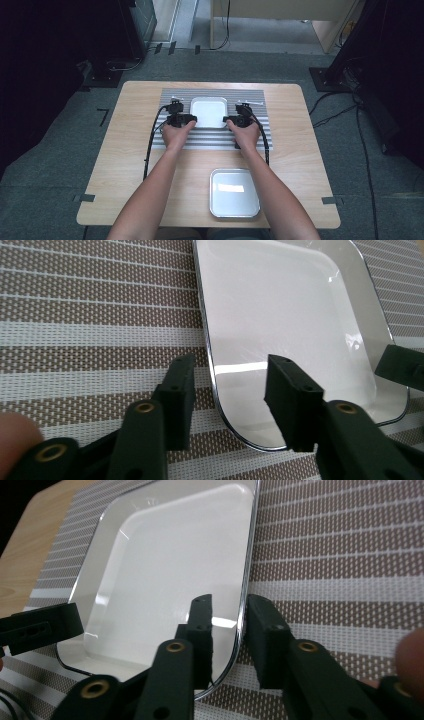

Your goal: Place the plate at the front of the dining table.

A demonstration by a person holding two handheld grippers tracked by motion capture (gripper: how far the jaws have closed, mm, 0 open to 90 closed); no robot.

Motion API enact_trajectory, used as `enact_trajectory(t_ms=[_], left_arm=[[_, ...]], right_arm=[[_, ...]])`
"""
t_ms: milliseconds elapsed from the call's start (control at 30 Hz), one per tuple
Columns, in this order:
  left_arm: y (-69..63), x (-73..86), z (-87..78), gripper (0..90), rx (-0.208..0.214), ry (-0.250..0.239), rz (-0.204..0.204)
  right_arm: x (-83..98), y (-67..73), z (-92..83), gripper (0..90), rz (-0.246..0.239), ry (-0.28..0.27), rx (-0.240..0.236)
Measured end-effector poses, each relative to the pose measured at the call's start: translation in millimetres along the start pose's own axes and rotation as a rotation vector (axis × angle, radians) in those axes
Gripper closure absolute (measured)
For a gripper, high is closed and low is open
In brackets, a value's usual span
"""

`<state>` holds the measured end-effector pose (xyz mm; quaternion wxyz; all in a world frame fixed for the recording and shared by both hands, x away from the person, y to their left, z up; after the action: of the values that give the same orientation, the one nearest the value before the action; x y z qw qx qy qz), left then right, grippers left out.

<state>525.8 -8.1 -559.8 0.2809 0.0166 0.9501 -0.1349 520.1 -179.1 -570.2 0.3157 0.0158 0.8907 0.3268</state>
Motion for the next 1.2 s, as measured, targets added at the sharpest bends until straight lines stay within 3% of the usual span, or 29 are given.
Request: enact_trajectory(t_ms=[33,67,100,133,167,200,233,300,333,367,433,533,733,1200], left_arm=[[0.6,-0.2,-2.0,47.6,-0.003,-0.004,0.003],[1.2,-0.8,-4.4,47.6,-0.008,-0.014,0.008],[2.0,-1.2,-7.1,38.4,-0.021,-0.025,0.016],[3.0,-1.5,-9.5,38.4,-0.036,-0.033,0.025],[3.4,-1.6,-12.1,29.2,-0.039,-0.039,0.032],[3.7,-1.6,-14.9,29.2,-0.034,-0.044,0.039],[3.4,-1.8,-17.8,25.5,-0.023,-0.052,0.039],[3.8,-2.0,-24.1,18.5,-0.011,-0.076,0.049],[4.5,-1.6,-27.1,18.5,-0.011,-0.089,0.063],[5.6,-0.8,-29.3,17.7,-0.018,-0.098,0.072],[8.1,1.5,-33.8,17.7,-0.034,-0.110,0.087],[9.1,7.3,-39.9,17.7,-0.026,-0.118,0.097],[9.7,16.6,-49.6,17.7,-0.036,-0.127,0.144],[13.0,30.5,-71.3,16.1,-0.036,-0.187,0.203]], right_arm=[[-2.5,1.4,-3.3,66.4,-0.016,-0.026,-0.009],[-2.5,1.4,-3.3,66.4,-0.016,-0.026,-0.009],[-5.7,0.4,-7.5,64.5,-0.077,-0.055,0.011],[-5.7,0.4,-7.5,64.5,-0.077,-0.055,0.011],[-7.1,-0.4,-11.7,59.8,-0.131,-0.061,0.022],[-7.1,-0.4,-11.7,59.8,-0.131,-0.061,0.022],[-7.1,-0.6,-13.9,57.2,-0.163,-0.058,0.027],[-4.1,1.3,-21.1,45.3,-0.199,-0.016,0.003],[-4.1,1.3,-21.1,45.3,-0.199,-0.016,0.003],[-4.1,1.6,-28.4,35.2,-0.219,-0.018,0.000],[-5.7,3.1,-36.5,30.1,-0.239,-0.043,-0.017],[-4.6,1.1,-43.1,30.9,-0.272,-0.046,0.005],[2.8,-5.2,-59.1,31.9,-0.281,-0.051,0.046],[13.9,-13.7,-90.1,24.2,-0.348,-0.071,0.064]])
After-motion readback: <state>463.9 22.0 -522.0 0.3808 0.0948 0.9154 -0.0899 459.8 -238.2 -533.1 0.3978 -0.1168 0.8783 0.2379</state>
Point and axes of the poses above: each handheld gripper's, and its own axes: z roughly forward along the jaws, x roughly out of its underside, y roughly to its left, the point moved 9 cm from there along z, roughly forward along the jaws, and after that the axes turned 9 degrees about -x, right-handed, at the moved point
